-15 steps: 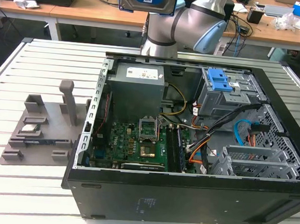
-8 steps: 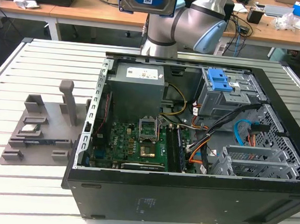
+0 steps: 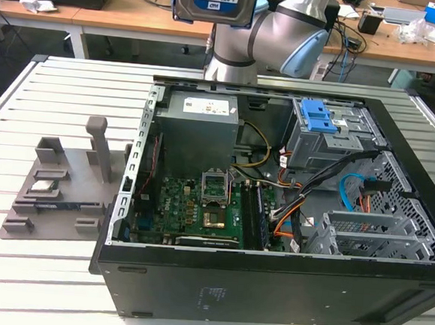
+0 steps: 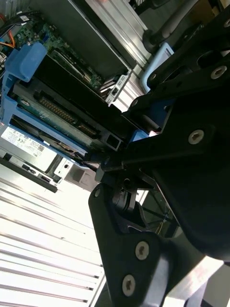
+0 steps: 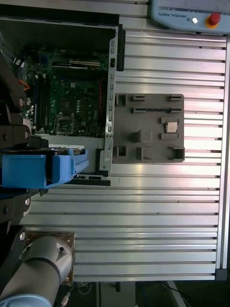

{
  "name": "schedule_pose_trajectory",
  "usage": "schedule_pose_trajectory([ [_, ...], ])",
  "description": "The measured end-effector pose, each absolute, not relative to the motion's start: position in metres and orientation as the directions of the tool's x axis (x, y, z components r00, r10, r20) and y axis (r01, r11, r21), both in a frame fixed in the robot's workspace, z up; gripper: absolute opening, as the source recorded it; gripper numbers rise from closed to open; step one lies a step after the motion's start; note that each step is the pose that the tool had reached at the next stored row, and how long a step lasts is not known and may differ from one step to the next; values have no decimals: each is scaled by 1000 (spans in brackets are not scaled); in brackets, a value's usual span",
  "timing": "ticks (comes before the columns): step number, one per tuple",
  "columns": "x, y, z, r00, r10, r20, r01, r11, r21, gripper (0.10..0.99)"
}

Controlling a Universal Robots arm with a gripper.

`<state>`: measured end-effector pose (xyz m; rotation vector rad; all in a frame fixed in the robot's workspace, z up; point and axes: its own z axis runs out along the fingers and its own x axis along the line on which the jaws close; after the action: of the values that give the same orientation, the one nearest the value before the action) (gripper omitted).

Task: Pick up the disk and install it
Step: 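Pick up the disk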

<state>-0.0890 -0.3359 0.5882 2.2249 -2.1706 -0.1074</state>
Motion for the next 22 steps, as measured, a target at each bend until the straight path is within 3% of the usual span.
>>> schedule_pose_trajectory([
  [22,-89,-336,561,24,-999,-28,-997,-26,71,365],
])
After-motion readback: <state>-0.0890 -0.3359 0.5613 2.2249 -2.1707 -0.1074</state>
